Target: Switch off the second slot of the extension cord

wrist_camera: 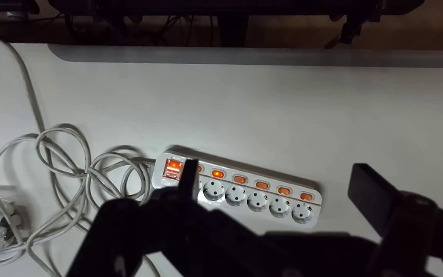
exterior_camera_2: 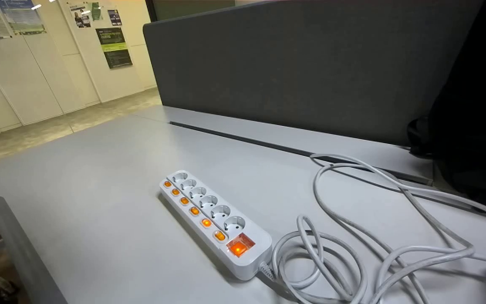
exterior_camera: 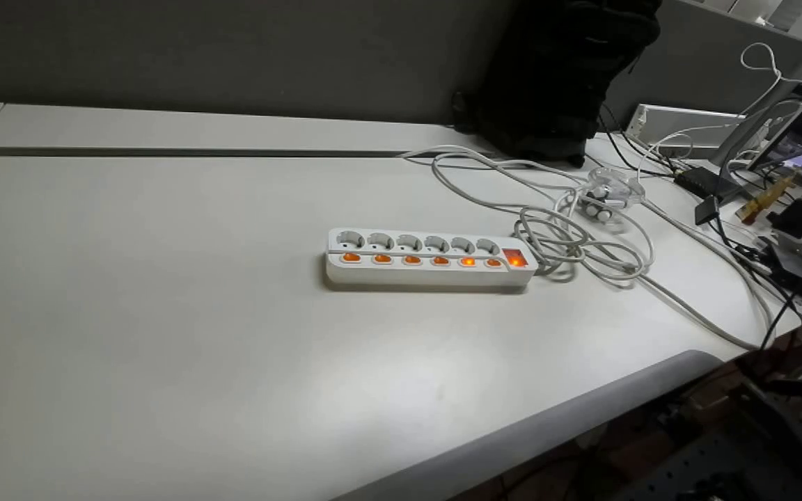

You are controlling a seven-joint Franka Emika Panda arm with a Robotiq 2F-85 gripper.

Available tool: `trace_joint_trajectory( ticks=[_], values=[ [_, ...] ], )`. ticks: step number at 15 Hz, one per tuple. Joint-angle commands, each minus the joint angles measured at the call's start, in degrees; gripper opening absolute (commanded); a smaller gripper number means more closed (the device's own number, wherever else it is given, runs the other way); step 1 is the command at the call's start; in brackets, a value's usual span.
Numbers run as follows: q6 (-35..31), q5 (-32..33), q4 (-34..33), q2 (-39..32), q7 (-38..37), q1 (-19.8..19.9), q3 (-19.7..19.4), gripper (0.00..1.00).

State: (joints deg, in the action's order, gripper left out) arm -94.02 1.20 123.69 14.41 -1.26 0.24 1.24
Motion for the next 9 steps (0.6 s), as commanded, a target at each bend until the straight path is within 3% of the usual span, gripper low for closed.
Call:
trace_joint_trajectory(
  ticks=[1,5,9],
  values=[
    [0.1,0.0,-0.1,0.0,-0.1,-0.2,-0.2,1.0],
    [-1.0,0.3,0.1,-1.1,-0.4,0.0,-0.3,1.0],
    [-9.9,0.9,2.3,-4.9,-0.3,0.8,-1.3,1.0]
  ],
)
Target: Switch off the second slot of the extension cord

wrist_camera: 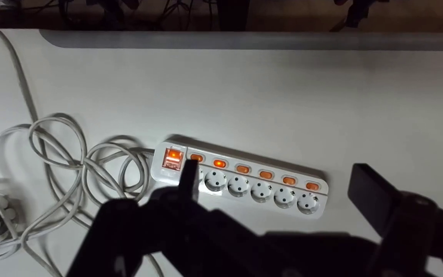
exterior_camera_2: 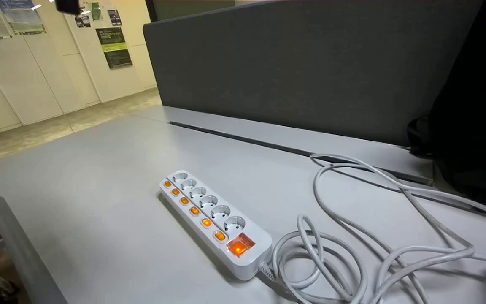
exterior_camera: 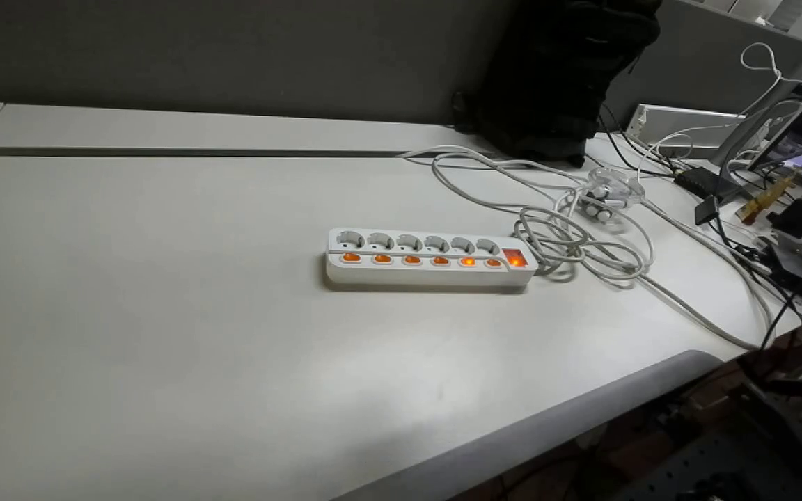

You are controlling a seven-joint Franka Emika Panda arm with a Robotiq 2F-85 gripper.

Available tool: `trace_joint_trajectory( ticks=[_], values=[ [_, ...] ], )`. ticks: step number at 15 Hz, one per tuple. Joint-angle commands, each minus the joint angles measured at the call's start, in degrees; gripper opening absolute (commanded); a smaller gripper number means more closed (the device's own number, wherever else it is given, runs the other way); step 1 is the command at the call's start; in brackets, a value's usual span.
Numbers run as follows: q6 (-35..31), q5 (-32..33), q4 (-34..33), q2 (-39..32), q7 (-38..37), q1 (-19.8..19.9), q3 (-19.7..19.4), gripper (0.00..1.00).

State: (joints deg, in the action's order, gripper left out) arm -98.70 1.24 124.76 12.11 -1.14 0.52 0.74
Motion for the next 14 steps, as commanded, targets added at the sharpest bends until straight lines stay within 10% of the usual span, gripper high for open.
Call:
trace_joint_trajectory(
  ticks=[1,10,11,14],
  values=[
    [-8.5,1.0,2.2,-3.7,-0.4,0.7,-1.0,1.0],
    [-42.8,11.0,15.7,-7.9,-11.1,2.7,-1.7,1.0],
    [-44.1,11.4,17.0,-8.2,-12.6,3.0,-1.9,0.75],
    [-45.9,13.1,20.1,-8.5,-15.9,3.9,-2.6,0.6]
  ],
)
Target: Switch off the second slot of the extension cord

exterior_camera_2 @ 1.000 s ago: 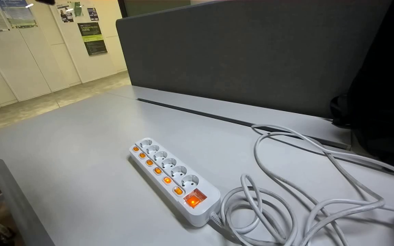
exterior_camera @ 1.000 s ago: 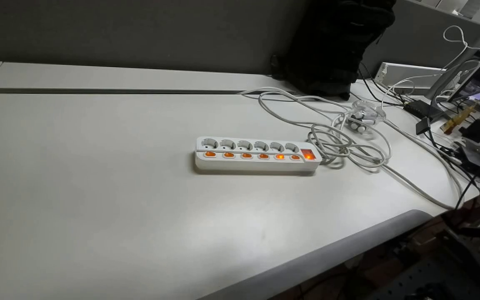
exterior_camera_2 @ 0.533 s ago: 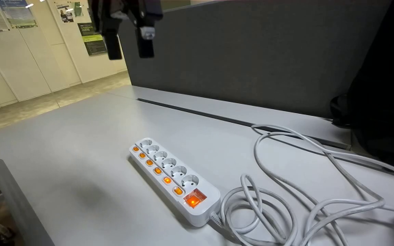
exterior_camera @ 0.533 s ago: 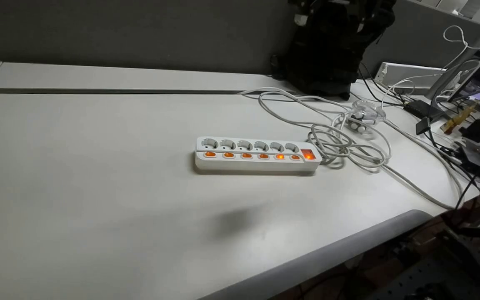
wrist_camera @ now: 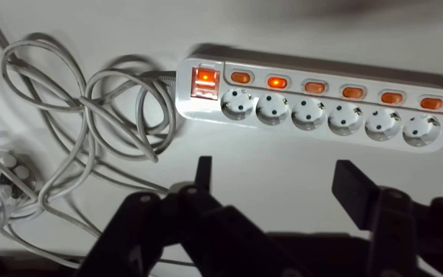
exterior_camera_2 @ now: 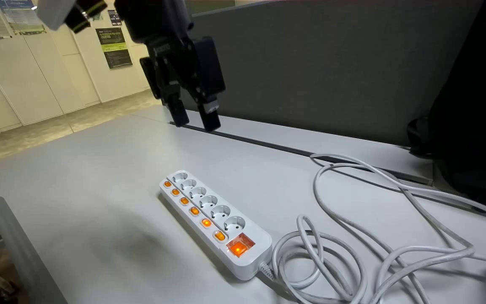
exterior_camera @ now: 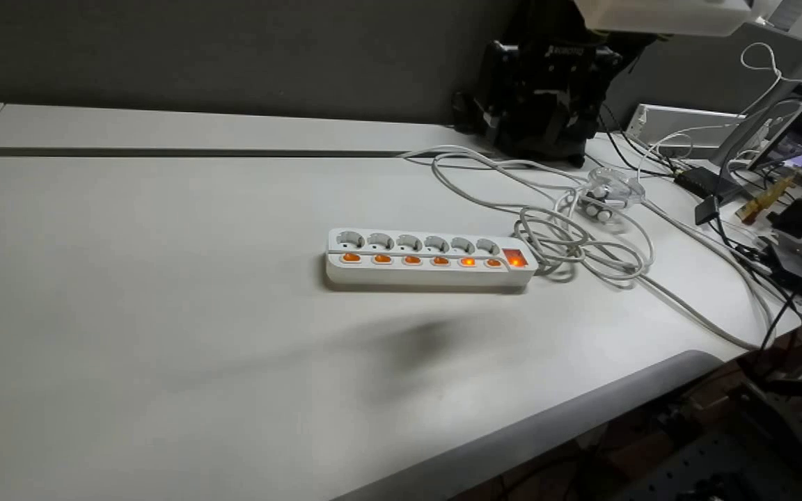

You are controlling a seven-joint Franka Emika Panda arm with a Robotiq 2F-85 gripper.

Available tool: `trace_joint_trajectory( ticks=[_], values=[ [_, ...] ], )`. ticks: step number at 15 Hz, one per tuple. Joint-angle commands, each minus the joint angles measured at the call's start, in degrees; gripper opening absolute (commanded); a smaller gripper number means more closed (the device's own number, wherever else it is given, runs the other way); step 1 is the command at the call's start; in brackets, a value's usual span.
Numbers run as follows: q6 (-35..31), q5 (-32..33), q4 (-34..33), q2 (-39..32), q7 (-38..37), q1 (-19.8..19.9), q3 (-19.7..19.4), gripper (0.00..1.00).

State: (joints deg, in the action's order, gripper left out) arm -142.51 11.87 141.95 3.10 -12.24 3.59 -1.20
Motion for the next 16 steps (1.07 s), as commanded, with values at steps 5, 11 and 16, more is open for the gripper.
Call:
trace_joint_trajectory(
  ticks=[5,11,16],
  values=[
    [-2.4,3.1,4.7,-0.7,-7.7,2.2,-1.8,0.24],
    [-1.6,-0.1,2.0,-7.2,-9.4,1.8,-2.7,0.0],
    [-2.3,-0.6,-1.5,-14.0,-12.0,0.2,-3.4,0.0]
  ],
)
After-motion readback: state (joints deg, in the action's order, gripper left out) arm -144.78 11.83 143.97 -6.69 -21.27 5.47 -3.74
